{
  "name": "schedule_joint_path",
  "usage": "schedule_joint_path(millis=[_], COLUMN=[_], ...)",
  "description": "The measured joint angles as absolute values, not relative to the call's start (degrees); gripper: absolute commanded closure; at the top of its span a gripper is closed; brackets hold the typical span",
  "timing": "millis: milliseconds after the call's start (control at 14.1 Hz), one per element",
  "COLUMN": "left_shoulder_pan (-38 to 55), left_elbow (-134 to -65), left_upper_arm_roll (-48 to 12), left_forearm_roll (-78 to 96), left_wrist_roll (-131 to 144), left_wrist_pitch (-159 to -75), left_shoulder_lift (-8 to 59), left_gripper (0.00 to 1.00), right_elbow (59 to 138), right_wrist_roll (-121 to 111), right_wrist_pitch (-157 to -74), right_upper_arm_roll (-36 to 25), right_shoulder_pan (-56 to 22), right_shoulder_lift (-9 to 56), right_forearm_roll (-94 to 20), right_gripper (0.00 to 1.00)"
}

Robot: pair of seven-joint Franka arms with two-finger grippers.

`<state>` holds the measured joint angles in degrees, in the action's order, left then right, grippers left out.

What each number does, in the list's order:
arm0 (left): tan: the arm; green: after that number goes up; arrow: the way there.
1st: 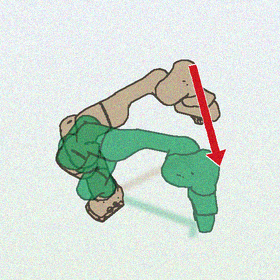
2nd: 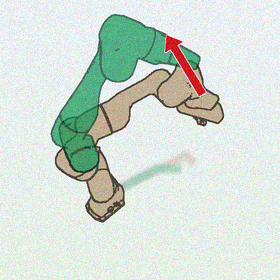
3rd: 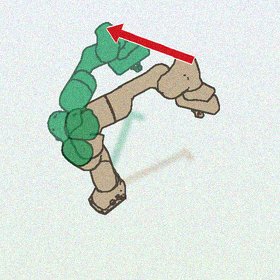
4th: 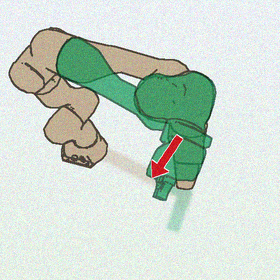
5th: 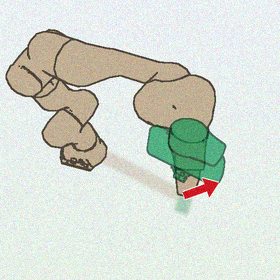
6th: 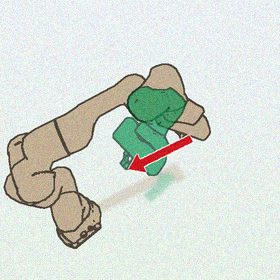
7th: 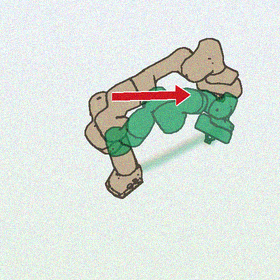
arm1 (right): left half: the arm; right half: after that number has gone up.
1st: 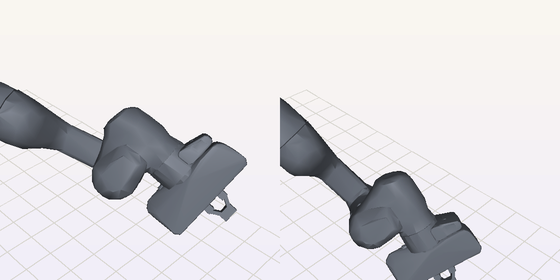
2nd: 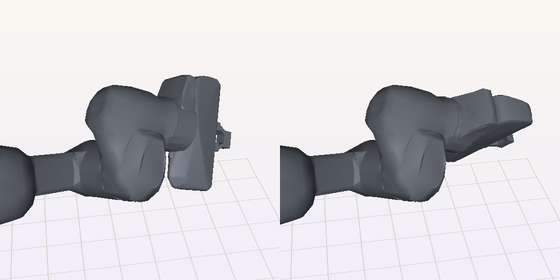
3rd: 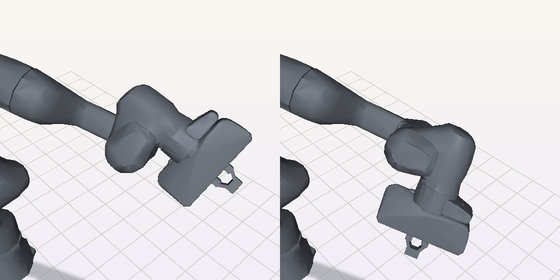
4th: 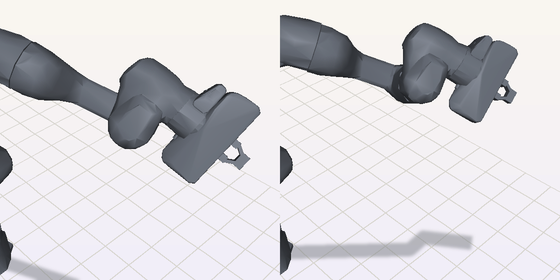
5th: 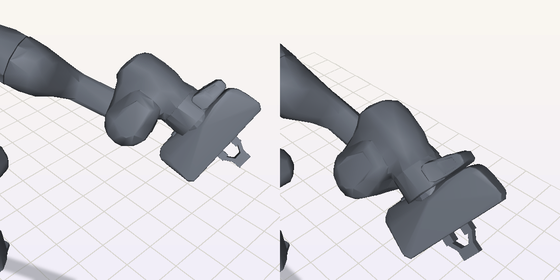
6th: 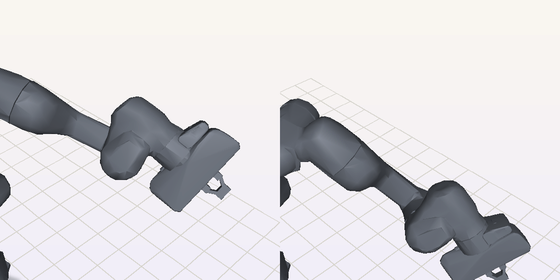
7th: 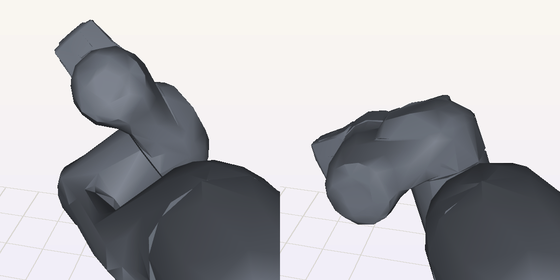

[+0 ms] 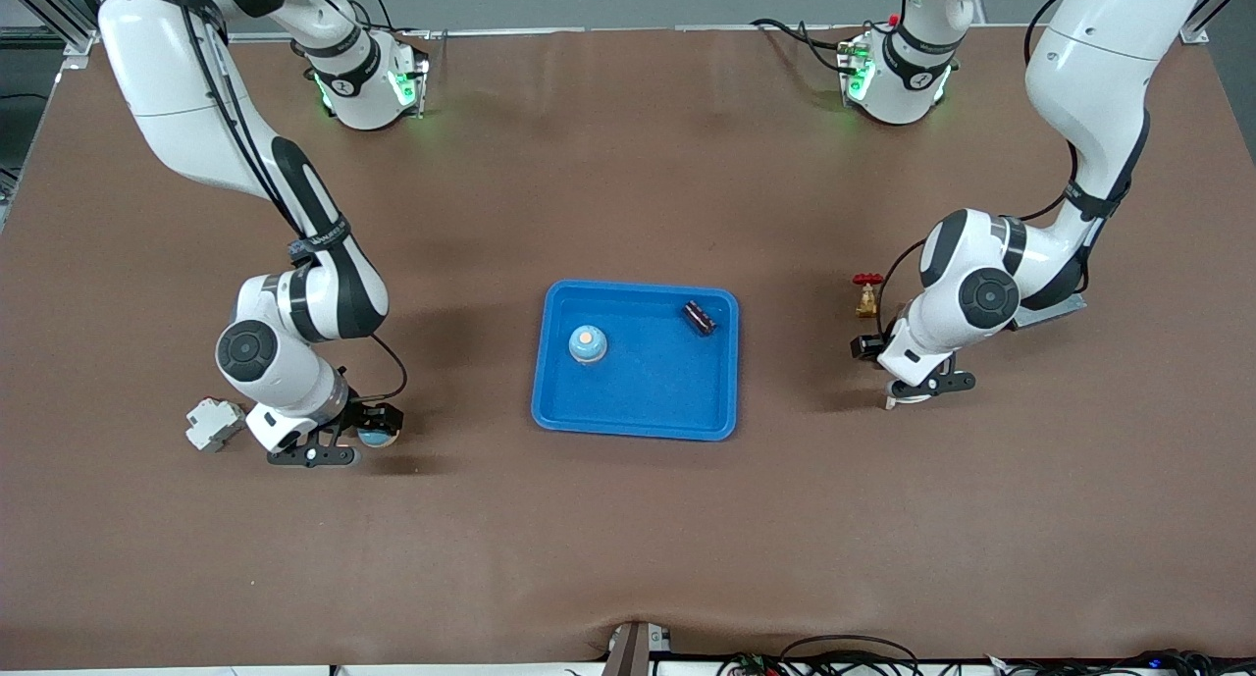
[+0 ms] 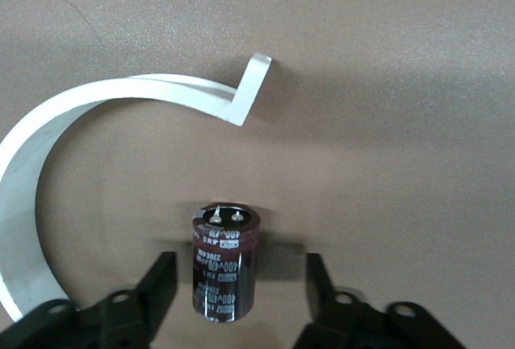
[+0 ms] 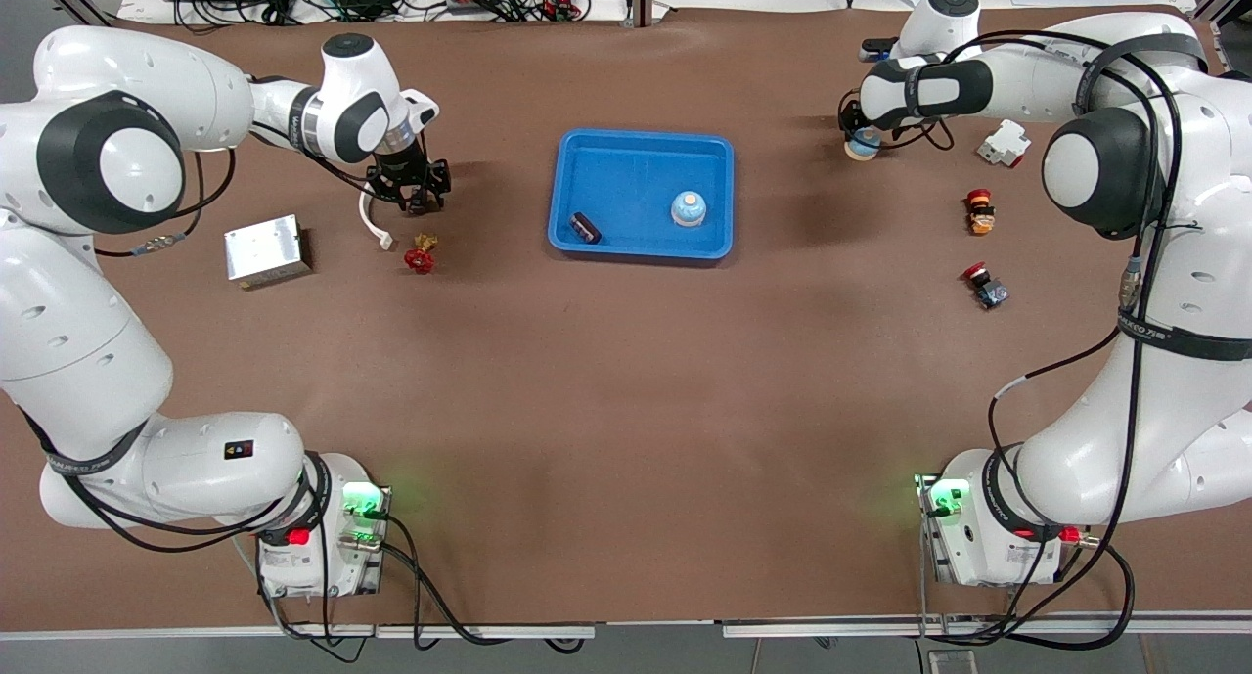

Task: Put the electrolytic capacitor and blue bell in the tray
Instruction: 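Grasp the capacitor with the left gripper while the right gripper grasps the bell, then carry the capacitor into the tray while the right gripper carries the bell there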

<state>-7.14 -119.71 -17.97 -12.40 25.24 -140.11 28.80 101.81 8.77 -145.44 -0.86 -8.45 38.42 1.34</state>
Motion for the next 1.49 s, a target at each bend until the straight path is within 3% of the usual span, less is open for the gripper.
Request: schedule_joint_path(millis=[212, 495, 566, 708, 778, 1203, 1486], left_shoulder_pan=[-7.14, -7.14, -7.14, -7.14, -7.15, -6.42, -2.82], left_elbow=[-119.71, -119.53, -119.33, -118.58, -117.62, -100.15, -93.69], left_upper_arm_roll=[-17.97, -17.97, -17.97, -18.01, -18.1, -23.11, -23.61], left_forearm_roll=[-12.4, -12.4, -12.4, -12.4, -12.4, -11.01, -7.31], left_wrist_roll=[25.27, 27.36, 28.17, 29.3, 29.64, 42.7, 52.65], left_wrist_pitch=[-140.11, -140.11, -140.11, -139.88, -138.78, -115.92, -112.67], left_shoulder_lift=[28.8, 28.8, 28.8, 28.63, 28.46, 27.09, 27.25], left_gripper=[0.97, 1.0, 1.0, 1.0, 1.0, 1.0, 1.0], right_elbow=[101.84, 101.84, 101.84, 101.84, 101.76, 101.33, 98.17], right_wrist_roll=[8.78, 8.81, 8.88, 9.32, 9.6, 15.31, 24.97], right_wrist_pitch=[-145.24, -145.18, -145.12, -145.09, -145.09, -142.62, -137.52], right_upper_arm_roll=[-0.71, -0.58, -0.58, -0.58, -0.49, 1.15, 5.06], right_shoulder_pan=[-8.46, -8.46, -8.46, -8.46, -8.47, -8.62, -8.8], right_shoulder_lift=[38.67, 39.03, 39.04, 39.04, 39.01, 38.47, 38.45], right_forearm_roll=[1.33, 1.32, 1.32, 1.31, 1.26, 1.24, 1.23], right_gripper=[0.0, 0.0, 0.14, 0.81, 1.0, 1.0, 1.0])
